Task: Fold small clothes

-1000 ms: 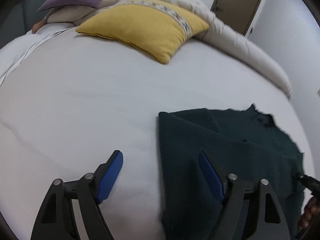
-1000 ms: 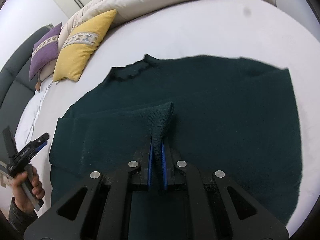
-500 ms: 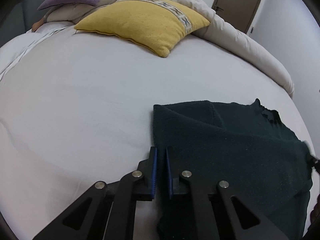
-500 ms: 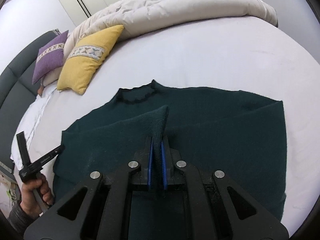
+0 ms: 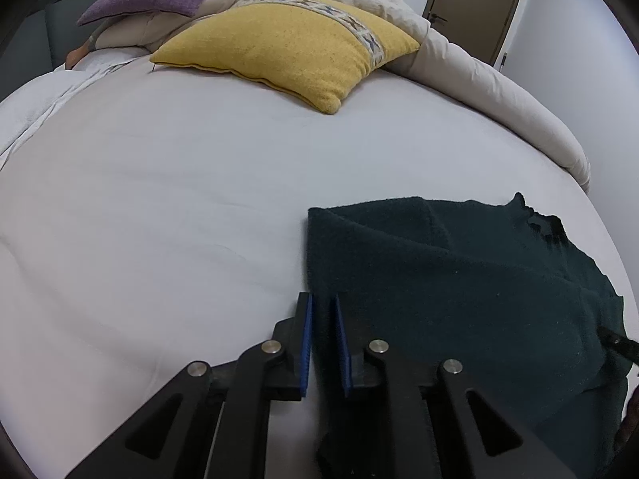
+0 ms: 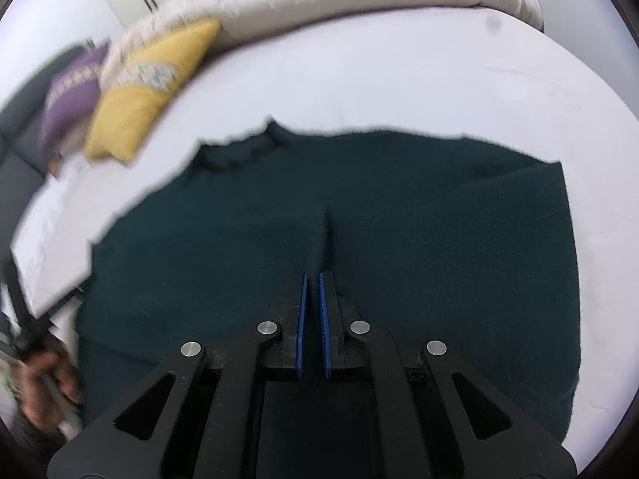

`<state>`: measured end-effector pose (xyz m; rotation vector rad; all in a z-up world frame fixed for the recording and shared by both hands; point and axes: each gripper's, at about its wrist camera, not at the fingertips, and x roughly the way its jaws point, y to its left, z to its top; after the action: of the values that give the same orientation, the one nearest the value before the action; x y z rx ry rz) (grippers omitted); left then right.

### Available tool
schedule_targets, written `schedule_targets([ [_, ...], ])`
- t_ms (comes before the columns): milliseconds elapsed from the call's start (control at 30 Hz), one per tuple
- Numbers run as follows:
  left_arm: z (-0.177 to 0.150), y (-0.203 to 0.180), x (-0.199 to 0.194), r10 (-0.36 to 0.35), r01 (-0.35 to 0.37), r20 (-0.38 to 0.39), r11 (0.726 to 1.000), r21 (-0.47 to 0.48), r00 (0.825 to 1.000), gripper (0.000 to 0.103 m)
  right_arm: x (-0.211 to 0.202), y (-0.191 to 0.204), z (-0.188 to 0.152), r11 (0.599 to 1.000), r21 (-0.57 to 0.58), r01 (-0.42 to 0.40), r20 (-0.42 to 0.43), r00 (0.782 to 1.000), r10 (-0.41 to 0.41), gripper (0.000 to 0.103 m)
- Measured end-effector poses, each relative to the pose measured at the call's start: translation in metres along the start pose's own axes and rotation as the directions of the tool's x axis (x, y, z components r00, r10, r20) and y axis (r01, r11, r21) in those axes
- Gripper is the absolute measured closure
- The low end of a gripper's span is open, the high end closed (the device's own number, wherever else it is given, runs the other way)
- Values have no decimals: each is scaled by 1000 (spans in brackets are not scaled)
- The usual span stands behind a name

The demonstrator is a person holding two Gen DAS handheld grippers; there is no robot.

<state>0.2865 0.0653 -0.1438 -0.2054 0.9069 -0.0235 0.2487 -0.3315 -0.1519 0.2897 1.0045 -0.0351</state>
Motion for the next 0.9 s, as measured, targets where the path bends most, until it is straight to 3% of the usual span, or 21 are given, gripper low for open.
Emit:
schedule_targets([
  [133,2,3,-4,-12,12,-4,1000,-1,1000,84,-1,-22,-2,991,101,-89,39,996,85,99],
  [267,0,3,-36,2,1,62,999,-41,998,81,-32,-17,-4,993,117,-10,95,995,-1,91],
  [367,-6,-22,-56,-19,14,107,999,48,994,78,-54,-2,-6,993,87,-81,161,985,67,91],
  [433,-12,-37,-45,-27,20,65,994,109,997,78,-52,11,-7,994,55,-91,149,985,82,89],
  [500,-21,-39,-21,-5,6,-9,993,116,1000,77,-29,20,-12,997,35,-71,61,996,69,75],
  [533,-25,-36,-14,-11,13,-15,994,113,1000,75,-18,18,-15,997,36,-66,24,998,65,75],
  [600,-25,-35,-17,-19,20,-3,993,113,1000,75,-19,11,-23,994,8,-107,85,991,106,75],
  [700,-21,-27,-28,-59,61,-27,994,91,998,70,-42,-15,-29,993,88,-81,84,994,74,72],
  [733,-22,-23,-34,-76,78,-31,994,70,997,65,-56,-22,-32,991,107,-81,90,993,72,71],
  [767,-25,-17,-48,-86,87,-21,995,53,996,51,-76,-27,-39,990,116,-80,112,991,67,68],
  [833,-36,-9,-73,-95,95,8,994,60,995,32,-118,-40,-60,987,111,-120,178,979,99,52],
  [900,-54,1,-102,-113,111,19,992,64,993,28,-157,-53,-85,983,119,-142,221,969,113,36],
])
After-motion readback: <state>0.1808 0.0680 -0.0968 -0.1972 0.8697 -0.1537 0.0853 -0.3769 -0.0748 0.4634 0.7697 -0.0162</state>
